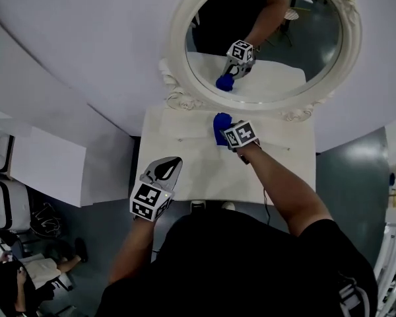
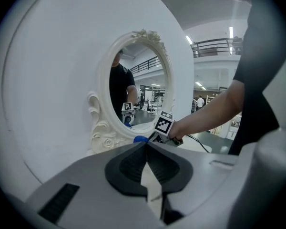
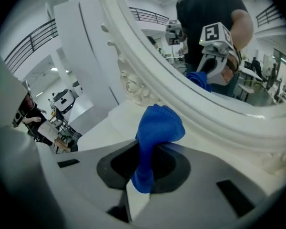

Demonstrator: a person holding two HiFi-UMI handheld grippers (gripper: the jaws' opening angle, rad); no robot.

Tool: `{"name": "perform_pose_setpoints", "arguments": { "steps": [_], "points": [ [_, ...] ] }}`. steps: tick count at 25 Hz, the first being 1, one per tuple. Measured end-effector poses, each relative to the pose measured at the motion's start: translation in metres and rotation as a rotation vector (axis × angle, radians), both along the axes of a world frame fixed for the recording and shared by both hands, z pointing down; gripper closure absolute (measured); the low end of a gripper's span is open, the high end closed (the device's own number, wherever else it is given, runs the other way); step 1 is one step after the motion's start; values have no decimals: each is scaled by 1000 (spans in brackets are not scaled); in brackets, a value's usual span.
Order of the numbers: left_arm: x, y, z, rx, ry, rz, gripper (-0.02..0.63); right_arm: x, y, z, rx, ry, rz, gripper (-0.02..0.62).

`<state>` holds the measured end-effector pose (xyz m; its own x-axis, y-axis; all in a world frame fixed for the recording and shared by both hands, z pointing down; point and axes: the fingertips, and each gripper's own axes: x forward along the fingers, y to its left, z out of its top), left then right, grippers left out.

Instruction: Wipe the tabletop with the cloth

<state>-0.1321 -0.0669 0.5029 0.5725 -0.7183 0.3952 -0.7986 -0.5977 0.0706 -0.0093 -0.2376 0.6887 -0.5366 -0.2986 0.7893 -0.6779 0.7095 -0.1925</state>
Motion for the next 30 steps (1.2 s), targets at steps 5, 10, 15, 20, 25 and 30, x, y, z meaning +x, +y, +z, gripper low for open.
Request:
{"name": "perform_pose_setpoints", "arguments": {
  "steps": [5,10,15,20,25,30],
  "points": [
    [-48,7,8,-17,3,-90,592,-97,-4,-1,8,-38,-118,554],
    [-86,14,15,-27,1,-159,592,-176,-5,4,-1,-92,-190,555],
    [-115,24,27,-53,2,-210,592,-227,-1,22,-48,-114,-212,555],
    [-140,29,32,-64,5,-253,592,-247,-3,45,-84,-90,-203,555],
    [-156,33,36,-80,10,-280,592,-244,-7,61,-101,-70,-175,555],
    [-151,27,37,-85,17,-265,592,-228,-11,65,-100,-51,-164,555]
  ]
}}
